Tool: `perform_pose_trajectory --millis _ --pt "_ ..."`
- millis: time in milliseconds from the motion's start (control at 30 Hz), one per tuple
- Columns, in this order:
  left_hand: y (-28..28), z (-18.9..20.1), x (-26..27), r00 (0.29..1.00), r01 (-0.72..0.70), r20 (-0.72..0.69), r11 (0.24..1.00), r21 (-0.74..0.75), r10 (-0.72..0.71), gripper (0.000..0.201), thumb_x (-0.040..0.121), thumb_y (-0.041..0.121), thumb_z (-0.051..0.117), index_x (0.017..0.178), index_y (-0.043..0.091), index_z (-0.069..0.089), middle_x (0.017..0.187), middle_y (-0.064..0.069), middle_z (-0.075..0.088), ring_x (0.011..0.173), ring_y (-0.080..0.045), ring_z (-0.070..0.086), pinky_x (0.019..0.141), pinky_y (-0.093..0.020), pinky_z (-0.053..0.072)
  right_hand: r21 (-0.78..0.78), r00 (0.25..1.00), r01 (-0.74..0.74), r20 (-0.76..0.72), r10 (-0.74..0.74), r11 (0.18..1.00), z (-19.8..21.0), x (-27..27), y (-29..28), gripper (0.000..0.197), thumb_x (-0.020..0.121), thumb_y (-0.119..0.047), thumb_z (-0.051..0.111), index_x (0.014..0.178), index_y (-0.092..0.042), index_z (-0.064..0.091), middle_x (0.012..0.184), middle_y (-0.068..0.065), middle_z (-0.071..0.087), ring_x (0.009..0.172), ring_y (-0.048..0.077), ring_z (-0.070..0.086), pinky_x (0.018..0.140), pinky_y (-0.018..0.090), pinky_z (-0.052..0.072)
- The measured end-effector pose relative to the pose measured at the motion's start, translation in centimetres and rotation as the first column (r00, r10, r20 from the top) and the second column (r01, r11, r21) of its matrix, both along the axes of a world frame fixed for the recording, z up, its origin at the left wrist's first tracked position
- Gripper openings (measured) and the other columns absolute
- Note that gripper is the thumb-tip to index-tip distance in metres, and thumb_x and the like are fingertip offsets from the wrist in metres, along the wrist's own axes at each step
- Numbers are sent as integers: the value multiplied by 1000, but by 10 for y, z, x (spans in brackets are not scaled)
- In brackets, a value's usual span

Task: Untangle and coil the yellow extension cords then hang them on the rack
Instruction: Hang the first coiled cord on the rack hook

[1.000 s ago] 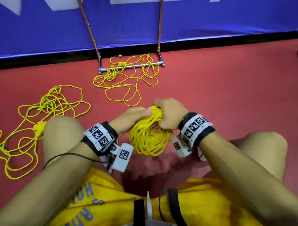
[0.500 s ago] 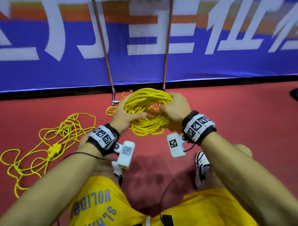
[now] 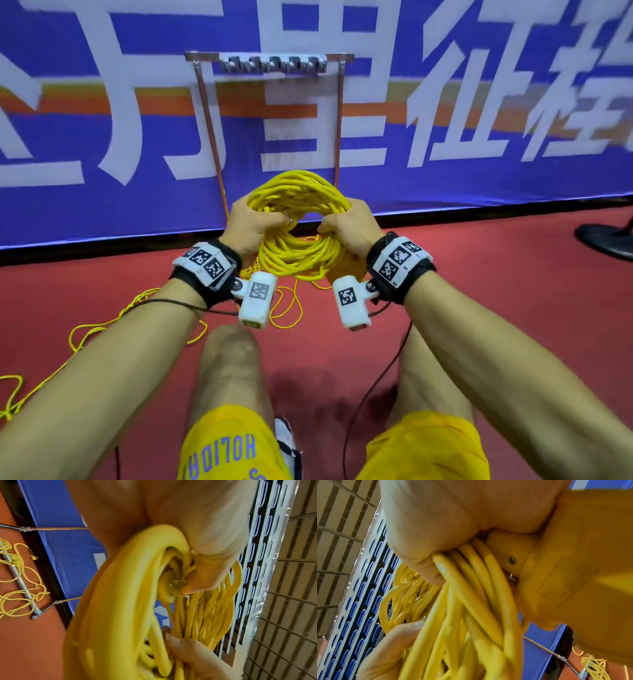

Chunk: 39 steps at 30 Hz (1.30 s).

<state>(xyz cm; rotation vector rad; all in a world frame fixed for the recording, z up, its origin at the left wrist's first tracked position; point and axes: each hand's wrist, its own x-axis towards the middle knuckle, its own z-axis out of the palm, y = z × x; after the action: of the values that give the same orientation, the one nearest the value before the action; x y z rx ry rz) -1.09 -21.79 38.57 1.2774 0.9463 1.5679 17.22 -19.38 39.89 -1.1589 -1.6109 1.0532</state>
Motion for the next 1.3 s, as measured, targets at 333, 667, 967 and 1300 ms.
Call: perform_pose_trajectory --millis 333,667,967,1300 --pt "15 34 -5 944 244 217 969 47 -248 70 61 21 89 123 3 61 113 -17 71 104 -31 68 94 -49 53 -61 976 126 -171 -135 990 31 -17 24 20 53 -13 65 47 -18 47 54 6 46 53 21 43 53 32 35" --pt "80 35 -20 1000 -12 -29 997 -72 10 45 59 -8 68 104 -1 67 88 -10 74 74 -20 68 67 -30 55 -108 968 51 -239 -76 993 11 -35 96 28 49 -17 69 73 -6 61 66 14 55 61 25 53 60 41 45" --pt "234 18 -58 969 -226 -125 970 -91 214 44 69 -27 68 106 -4 65 86 -3 76 79 -16 70 72 -28 55 -44 985 23 -168 -30 999 2 -72 238 24 68 3 73 86 -8 60 73 5 61 63 16 55 60 29 46" --pt "319 211 -90 940 -325 -161 934 -145 302 34 65 -17 76 89 6 71 78 -1 76 73 -17 69 72 -34 57 -56 994 11 -106 -17 998 198 -108 336 29 66 5 63 63 -20 47 51 -9 43 49 14 40 51 27 35"
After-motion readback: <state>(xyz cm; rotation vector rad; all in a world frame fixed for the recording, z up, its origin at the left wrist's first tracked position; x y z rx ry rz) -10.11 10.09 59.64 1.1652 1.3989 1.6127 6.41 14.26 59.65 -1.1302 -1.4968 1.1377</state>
